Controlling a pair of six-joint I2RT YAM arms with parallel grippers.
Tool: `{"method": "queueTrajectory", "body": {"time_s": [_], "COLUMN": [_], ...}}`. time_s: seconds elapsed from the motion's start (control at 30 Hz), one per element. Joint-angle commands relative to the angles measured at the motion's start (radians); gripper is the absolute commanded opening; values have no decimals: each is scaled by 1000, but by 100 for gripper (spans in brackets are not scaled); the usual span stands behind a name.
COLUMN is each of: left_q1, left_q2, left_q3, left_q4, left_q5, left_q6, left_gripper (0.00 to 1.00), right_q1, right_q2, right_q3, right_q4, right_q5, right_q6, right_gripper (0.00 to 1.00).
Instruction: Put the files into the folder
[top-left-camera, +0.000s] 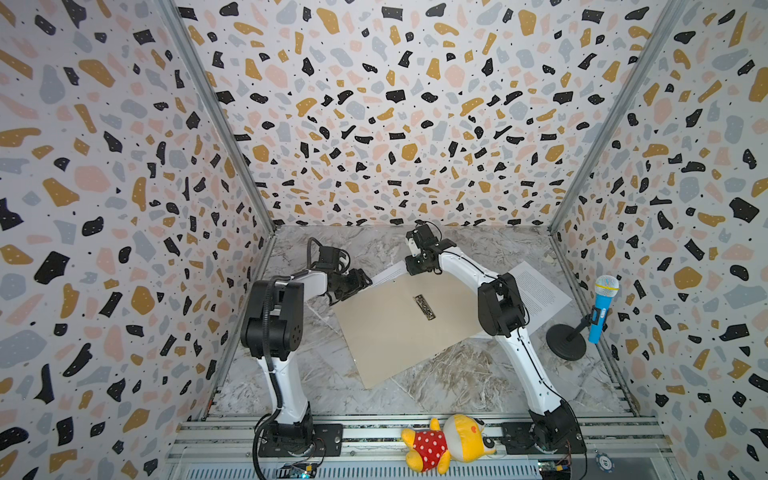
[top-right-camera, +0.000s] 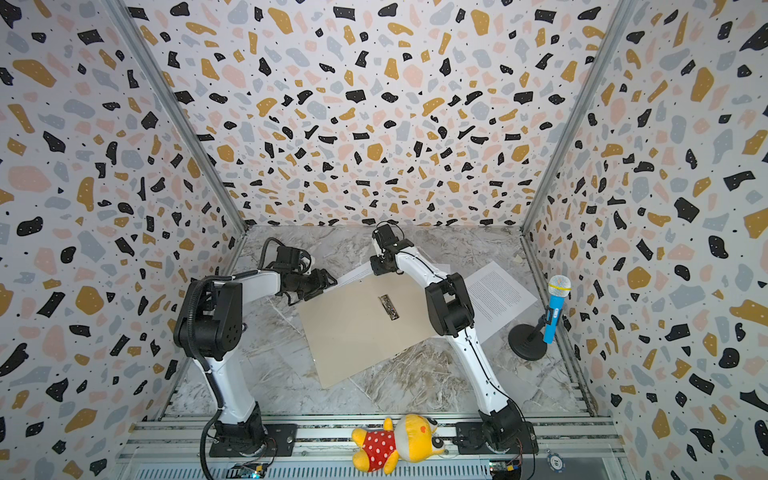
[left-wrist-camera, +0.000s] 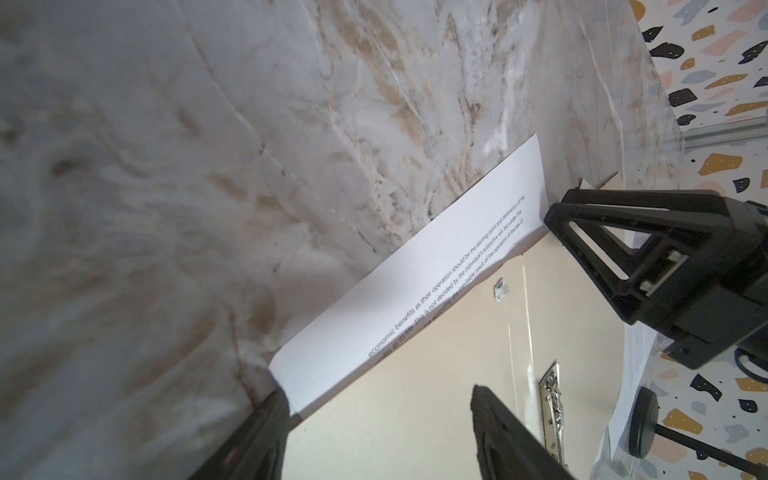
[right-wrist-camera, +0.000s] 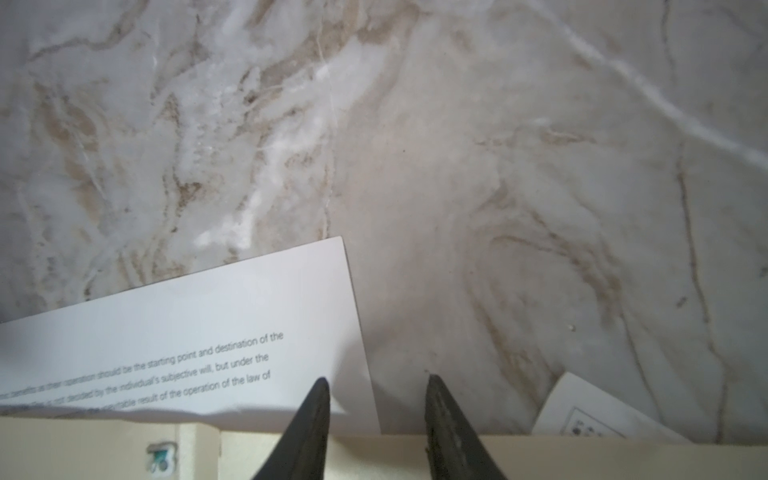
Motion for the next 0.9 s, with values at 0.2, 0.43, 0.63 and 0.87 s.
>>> {"method": "queueTrajectory", "body": {"time_s": [0.2, 0.43, 0.63, 0.87], "left_q1": [3, 3, 3, 6], "left_q2": [71, 105, 141, 177], "left_q3": [77, 116, 168, 221], "left_q4": [-30, -27, -29, -36], "left_q5": [-7, -9, -3, 3], "left_q6": [0, -3, -9, -11], "left_gripper": [72, 72, 72, 72], "right_q1": [6, 4, 4, 4], "right_q2": [-76, -82, -78, -72], "right_q3": [-117, -128, -131, -121], "right_q4": [16, 19, 20, 24], "right_q5": [-43, -63, -65, -65], "right_q6": [-33, -59, -54, -38], "right_gripper": [65, 66, 71, 71]}}
